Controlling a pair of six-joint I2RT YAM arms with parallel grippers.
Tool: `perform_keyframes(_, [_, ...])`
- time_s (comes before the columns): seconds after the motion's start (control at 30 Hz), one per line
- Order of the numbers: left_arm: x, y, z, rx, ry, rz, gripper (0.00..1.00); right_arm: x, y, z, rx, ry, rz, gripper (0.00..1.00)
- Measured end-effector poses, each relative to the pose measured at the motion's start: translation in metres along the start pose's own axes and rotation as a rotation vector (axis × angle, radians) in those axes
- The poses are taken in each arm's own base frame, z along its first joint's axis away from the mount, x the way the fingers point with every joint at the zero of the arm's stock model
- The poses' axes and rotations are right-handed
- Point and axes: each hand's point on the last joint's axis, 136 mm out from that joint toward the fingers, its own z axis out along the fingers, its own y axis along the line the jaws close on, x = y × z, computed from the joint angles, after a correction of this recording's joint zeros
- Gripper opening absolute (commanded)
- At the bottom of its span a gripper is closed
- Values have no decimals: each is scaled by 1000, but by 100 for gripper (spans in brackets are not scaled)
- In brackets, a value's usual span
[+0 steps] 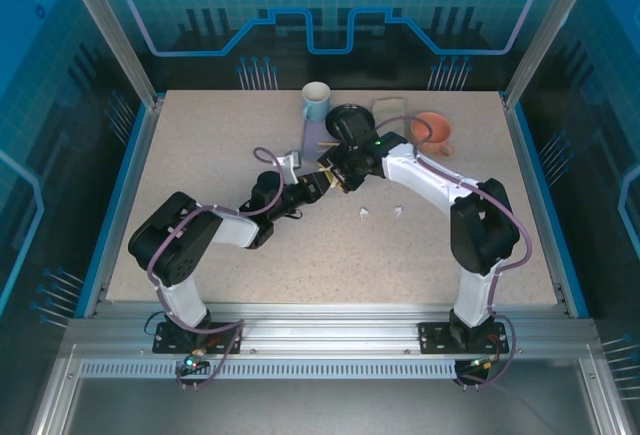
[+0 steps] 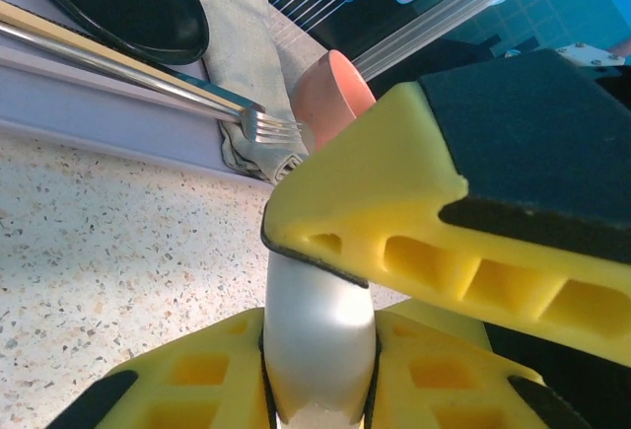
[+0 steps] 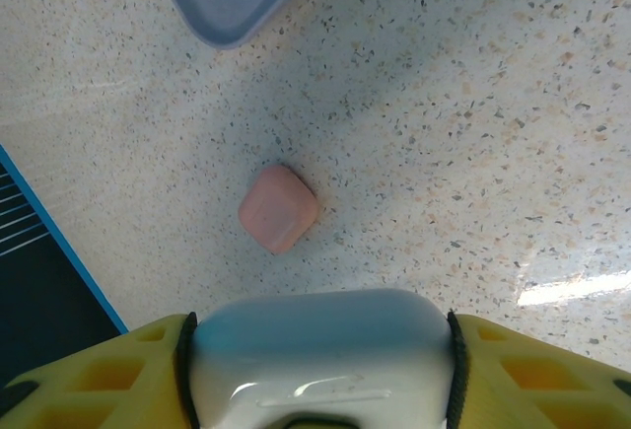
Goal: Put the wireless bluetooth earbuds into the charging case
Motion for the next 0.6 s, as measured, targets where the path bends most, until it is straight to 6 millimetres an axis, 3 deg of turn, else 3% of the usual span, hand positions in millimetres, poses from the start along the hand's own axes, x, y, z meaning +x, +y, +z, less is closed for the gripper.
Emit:
perform_keyframes(0.17, [-1,-2,1,4,-2,1,6,-1,1,-2,-7,-3,4,44])
perform_keyframes(0.3, [-2,-4,2,7,-2,2,2,-4,2,-4,-12,-9,7,67])
perform_keyframes(0.4, [-3,-6,4,12,6,3,1,-9,2,-8,-21,-14,13,75])
perform_keyframes(0.6, [11,1,3,-25,81,-4,0,-52,-5,-52,-101,-99,6,80])
